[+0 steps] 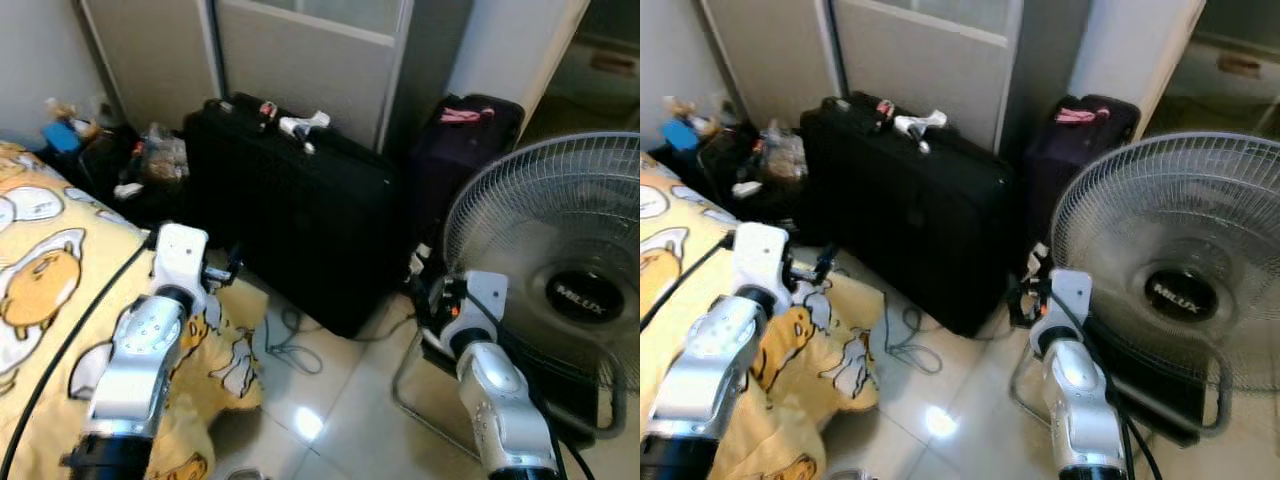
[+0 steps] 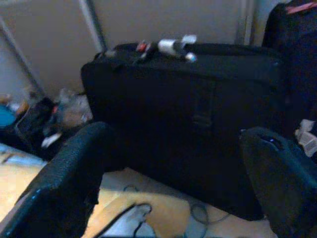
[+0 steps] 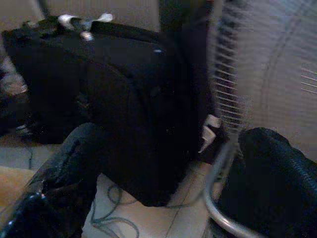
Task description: Clean up the room
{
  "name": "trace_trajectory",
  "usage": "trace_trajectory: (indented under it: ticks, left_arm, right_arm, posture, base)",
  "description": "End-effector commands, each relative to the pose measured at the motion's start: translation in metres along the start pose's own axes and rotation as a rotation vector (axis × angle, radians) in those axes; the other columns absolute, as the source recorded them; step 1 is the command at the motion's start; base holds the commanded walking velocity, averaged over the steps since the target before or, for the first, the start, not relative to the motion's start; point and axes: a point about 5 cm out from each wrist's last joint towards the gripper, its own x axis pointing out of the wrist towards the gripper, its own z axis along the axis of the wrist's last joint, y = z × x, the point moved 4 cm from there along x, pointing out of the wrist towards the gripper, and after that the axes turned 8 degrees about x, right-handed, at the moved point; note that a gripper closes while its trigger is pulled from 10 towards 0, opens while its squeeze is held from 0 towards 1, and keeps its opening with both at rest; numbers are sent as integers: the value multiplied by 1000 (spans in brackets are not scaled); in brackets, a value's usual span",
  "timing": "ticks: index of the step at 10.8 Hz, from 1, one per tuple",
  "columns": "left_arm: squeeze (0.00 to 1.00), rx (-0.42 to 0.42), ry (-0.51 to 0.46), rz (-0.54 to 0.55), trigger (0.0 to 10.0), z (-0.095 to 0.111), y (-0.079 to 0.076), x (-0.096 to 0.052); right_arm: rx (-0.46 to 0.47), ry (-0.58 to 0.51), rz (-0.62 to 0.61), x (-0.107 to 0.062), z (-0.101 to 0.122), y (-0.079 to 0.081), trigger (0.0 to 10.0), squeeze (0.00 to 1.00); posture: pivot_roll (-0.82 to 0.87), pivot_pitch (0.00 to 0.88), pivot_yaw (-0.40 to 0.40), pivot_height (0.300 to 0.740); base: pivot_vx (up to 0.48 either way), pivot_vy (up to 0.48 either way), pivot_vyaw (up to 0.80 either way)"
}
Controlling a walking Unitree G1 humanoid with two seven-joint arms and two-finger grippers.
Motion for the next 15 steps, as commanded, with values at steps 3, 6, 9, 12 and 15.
trace_trajectory:
  ticks: [3,6,9,12,15]
  left_arm:
    - [0,15,-11,2,10000,4,0,2]
    - [0,5,-33,7,10000,7,2,4]
    - [0,-20,-28,17,10000,4,3,5]
    - [0,0,-29,13,10000,3,0,5]
    - [0,-21,-43,-29,10000,5,-8,2]
  right_arm:
    - [14,-5,-16,-1,1,-4,10000,0]
    - [5,-14,-11,-1,3,-1,10000,0]
    - [-7,-65,-19,-1,10,1,10000,0]
    - [-16,-67,-30,-2,10,-3,10000,0]
    - [-3,-54,-41,-2,8,-6,10000,0]
  posture:
    - [5,0,7,740]
    - [2,0,14,740]
    - [-1,0,12,740]
    - [-1,0,4,740]
    - [9,0,-8,740]
  base:
    - [0,0,-796]
    - [0,0,-792]
    - [0,-416,-163]
    - [0,0,0]
    - [0,0,-763]
